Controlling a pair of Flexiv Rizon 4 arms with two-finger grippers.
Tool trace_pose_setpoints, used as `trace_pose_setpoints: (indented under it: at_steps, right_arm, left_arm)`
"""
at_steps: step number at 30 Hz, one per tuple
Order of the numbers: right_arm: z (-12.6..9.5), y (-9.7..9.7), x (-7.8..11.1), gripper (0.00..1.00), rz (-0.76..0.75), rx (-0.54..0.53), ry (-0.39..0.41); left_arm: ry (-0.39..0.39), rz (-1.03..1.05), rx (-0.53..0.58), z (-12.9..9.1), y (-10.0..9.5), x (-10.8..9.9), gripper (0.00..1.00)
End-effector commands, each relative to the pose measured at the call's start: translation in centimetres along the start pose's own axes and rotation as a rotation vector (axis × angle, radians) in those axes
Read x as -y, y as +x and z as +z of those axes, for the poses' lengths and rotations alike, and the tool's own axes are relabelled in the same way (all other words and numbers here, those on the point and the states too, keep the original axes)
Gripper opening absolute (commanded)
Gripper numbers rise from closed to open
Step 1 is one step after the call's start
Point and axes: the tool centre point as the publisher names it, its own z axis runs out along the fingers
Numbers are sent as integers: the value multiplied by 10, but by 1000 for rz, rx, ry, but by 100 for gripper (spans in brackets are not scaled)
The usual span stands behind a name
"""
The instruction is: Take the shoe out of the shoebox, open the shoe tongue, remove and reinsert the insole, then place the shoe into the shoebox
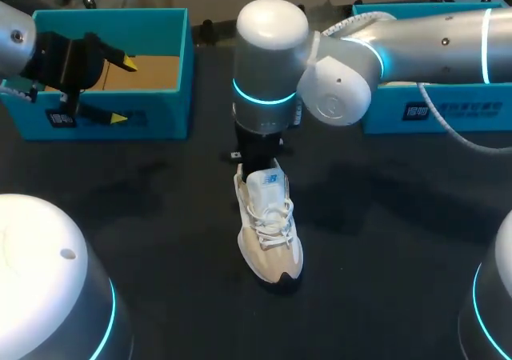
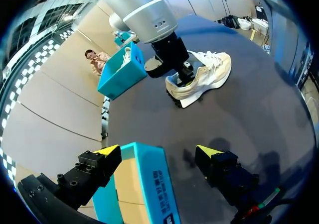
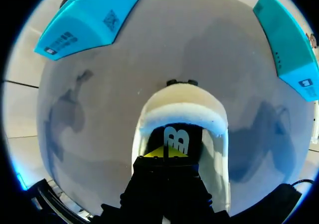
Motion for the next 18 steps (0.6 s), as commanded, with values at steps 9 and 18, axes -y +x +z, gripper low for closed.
trace_pose_setpoints:
  at_steps: [9,18]
  right_arm:
    - [14,-6,-13,0,-16,83,-91]
    - [22,-6,-12,0,2,86,-88]
  left_arm:
    - [-4,0,-1,-1,1,1,100]
    - [-4,0,-1,-1,1,1,100]
